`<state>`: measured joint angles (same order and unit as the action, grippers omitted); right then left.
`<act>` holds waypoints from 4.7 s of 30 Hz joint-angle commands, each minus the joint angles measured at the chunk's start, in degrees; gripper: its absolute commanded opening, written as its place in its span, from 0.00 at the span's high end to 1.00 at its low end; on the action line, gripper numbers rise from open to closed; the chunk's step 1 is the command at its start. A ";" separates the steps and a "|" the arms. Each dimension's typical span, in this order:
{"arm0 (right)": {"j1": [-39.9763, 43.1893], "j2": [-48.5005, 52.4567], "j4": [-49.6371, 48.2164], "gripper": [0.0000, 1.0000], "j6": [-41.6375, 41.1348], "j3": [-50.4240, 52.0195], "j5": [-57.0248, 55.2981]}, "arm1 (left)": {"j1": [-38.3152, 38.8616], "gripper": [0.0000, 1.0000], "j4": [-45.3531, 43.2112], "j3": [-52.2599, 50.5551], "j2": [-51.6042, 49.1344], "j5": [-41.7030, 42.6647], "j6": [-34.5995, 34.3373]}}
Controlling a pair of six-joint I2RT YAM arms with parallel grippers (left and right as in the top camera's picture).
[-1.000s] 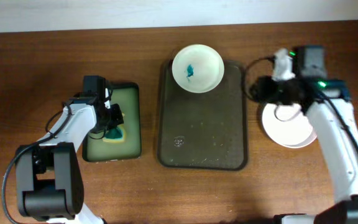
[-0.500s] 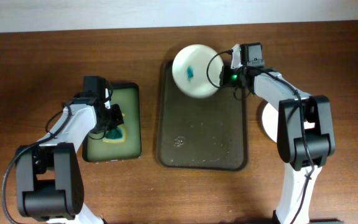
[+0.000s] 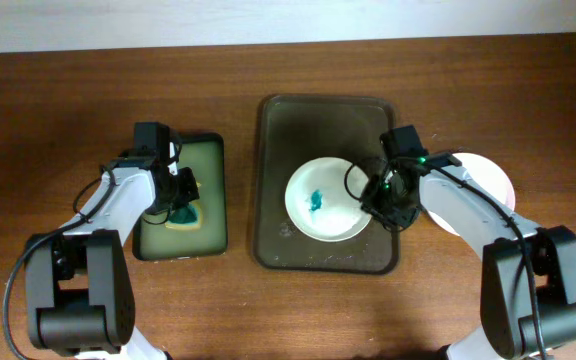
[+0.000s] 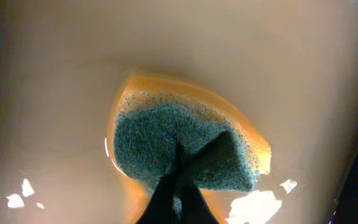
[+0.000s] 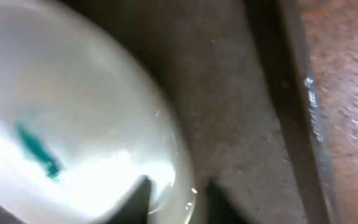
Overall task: Clean dirty plates on tray and stack at the side
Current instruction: 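Grip the top plate with the right gripper and drag it to tray center, then scrub the plate with the sponge in the left gripper while right holds it, then drop the sponge back into the soapy tray with the left gripper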
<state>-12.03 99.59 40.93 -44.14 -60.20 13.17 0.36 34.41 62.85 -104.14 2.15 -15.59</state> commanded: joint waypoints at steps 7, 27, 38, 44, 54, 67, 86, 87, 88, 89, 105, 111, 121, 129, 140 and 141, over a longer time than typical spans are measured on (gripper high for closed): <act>0.11 -8.96 -1.16 0.46 43.32 -3.69 -2.45 | 0.33 1.00 -0.13 -0.50 0.02 3.02 1.66; 3.06 7.67 -1.33 0.96 31.87 -3.67 -1.16 | 0.33 1.00 -1.44 -0.79 -0.44 -0.74 5.20; 3.06 7.67 -1.11 0.96 31.87 -3.67 -1.16 | 4.11 1.00 18.64 18.58 -2.10 2.99 8.00; 3.04 7.67 -1.09 0.96 33.22 -3.67 -1.16 | 15.39 1.00 13.20 21.35 -2.05 25.03 10.05; 3.04 7.67 -1.03 0.96 33.18 -3.65 -1.11 | 37.03 1.00 -7.50 21.38 -22.99 19.76 -2.69; 3.06 7.67 0.20 0.96 33.18 -3.65 -1.14 | 37.33 1.00 3.78 32.30 -24.52 25.51 -3.87; 3.06 7.67 0.02 0.96 33.18 -3.65 -1.25 | 27.96 1.00 22.95 37.40 -25.99 -3.10 -0.92; 3.06 7.67 -0.04 0.96 33.18 -3.65 -1.25 | 28.41 1.00 22.91 37.38 -26.05 2.14 0.20; 3.06 7.67 -0.07 0.96 33.18 -3.65 -1.40 | 29.59 1.00 22.10 37.38 -26.16 10.10 1.95; 3.06 7.67 -0.07 0.96 33.18 -3.65 -1.40 | 31.85 1.00 19.74 37.38 -26.16 17.18 2.47; 3.06 7.67 0.17 0.96 33.18 -3.65 -1.42 | 26.58 1.00 26.10 38.60 -26.03 6.82 2.47; 3.10 7.67 0.15 0.96 33.18 -3.65 -1.46 | 29.51 1.00 21.00 38.51 -26.38 10.14 2.47; 3.10 7.67 0.17 0.96 33.18 -3.65 -1.64 | 40.48 1.00 10.21 36.68 -27.12 26.80 2.45; 3.06 7.67 0.17 0.96 33.18 -3.65 -1.62 | 28.52 1.00 10.71 37.62 -27.10 -5.18 1.51; 3.06 7.67 0.22 0.96 33.20 -3.65 -1.62 | 22.64 1.00 44.09 53.66 -12.63 -5.35 2.67; 3.06 7.67 0.20 0.96 33.24 -3.65 -1.62 | 19.78 1.00 48.19 53.66 -11.30 -10.86 2.64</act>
<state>-9.04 106.78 40.53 -11.79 -64.47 13.56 24.45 77.82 114.96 -120.92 1.21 -13.82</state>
